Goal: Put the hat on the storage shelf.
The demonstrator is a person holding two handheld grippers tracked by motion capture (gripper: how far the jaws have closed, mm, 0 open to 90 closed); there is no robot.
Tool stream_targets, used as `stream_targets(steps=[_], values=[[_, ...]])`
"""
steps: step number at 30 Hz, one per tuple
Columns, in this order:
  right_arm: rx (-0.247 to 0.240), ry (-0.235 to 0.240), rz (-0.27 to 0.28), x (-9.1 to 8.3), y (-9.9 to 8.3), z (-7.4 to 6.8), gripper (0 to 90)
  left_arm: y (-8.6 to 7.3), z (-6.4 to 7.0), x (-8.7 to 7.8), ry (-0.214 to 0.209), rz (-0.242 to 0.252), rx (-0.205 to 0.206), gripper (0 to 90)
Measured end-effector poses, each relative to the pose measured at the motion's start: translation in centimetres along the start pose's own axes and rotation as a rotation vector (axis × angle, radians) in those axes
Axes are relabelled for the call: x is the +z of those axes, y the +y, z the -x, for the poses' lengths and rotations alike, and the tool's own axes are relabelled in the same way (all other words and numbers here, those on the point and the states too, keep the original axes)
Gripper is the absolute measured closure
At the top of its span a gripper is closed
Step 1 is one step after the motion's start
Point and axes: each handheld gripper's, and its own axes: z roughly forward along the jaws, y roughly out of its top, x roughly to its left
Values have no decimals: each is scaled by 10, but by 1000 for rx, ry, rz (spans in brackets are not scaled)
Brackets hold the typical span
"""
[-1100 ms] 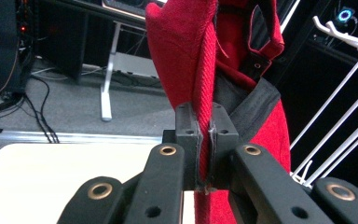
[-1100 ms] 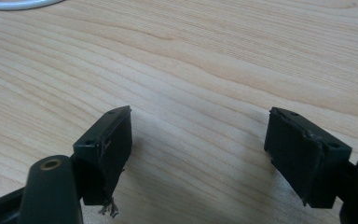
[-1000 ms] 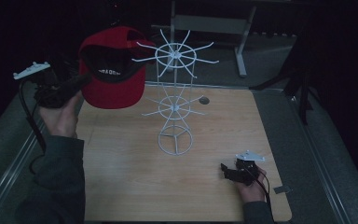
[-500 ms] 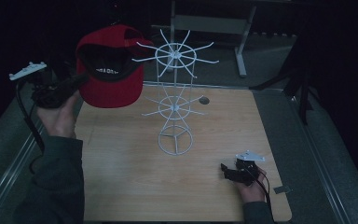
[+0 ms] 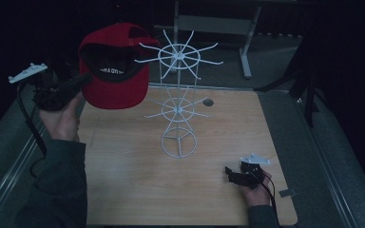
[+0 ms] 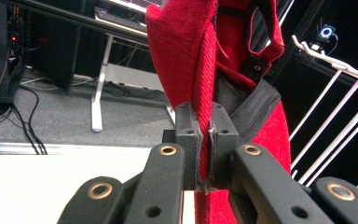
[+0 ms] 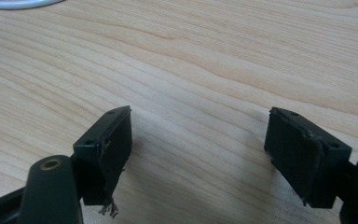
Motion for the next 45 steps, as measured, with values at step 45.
stream_targets(steps=[45], values=[[-5, 2, -1, 0, 0, 0, 231, -3, 7, -16, -68, 39, 4, 862]])
